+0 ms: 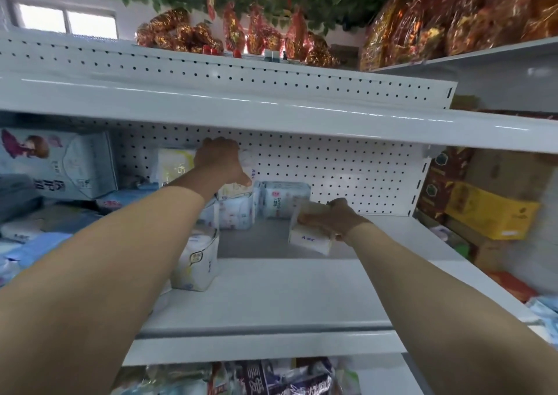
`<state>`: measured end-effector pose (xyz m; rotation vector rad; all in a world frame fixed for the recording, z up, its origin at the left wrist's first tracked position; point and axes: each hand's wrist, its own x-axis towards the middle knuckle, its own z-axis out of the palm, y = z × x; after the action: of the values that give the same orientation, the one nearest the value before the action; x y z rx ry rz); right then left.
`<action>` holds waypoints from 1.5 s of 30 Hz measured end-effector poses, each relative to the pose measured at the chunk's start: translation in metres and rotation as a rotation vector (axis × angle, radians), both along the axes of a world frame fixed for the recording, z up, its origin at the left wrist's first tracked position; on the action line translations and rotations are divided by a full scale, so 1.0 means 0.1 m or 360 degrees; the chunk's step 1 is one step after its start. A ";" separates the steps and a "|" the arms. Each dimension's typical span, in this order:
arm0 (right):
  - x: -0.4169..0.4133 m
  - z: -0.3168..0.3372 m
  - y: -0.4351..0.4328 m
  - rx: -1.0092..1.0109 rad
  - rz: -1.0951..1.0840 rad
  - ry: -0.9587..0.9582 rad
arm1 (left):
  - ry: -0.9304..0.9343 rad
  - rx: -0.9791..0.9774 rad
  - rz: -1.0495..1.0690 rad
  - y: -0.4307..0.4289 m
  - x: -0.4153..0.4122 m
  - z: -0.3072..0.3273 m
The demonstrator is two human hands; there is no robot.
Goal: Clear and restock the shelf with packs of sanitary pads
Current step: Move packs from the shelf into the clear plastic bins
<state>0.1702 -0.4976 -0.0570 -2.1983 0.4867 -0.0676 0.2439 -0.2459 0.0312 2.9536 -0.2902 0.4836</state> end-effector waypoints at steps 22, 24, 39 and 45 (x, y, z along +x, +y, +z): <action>-2.46 -0.38 0.42 0.1404 0.0020 -0.0246 | 0.0624 -0.2565 0.0127 0.17 -2.90 -1.05; -2.70 -0.50 0.49 0.1396 0.0089 -0.0184 | 0.0709 -0.2671 0.0135 0.24 -3.18 -1.25; -3.37 -1.64 1.58 0.1184 0.0281 0.0466 | 0.0748 -0.2921 0.0712 1.66 -4.38 -2.75; -3.22 -2.20 2.53 0.1012 0.0358 0.0648 | 0.0734 -0.3059 0.1015 2.58 -4.50 -3.33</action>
<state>-0.1514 -0.2441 -0.2765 -1.6164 0.4050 0.5885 -0.2065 0.0119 -0.3017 1.0759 0.7559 -0.0245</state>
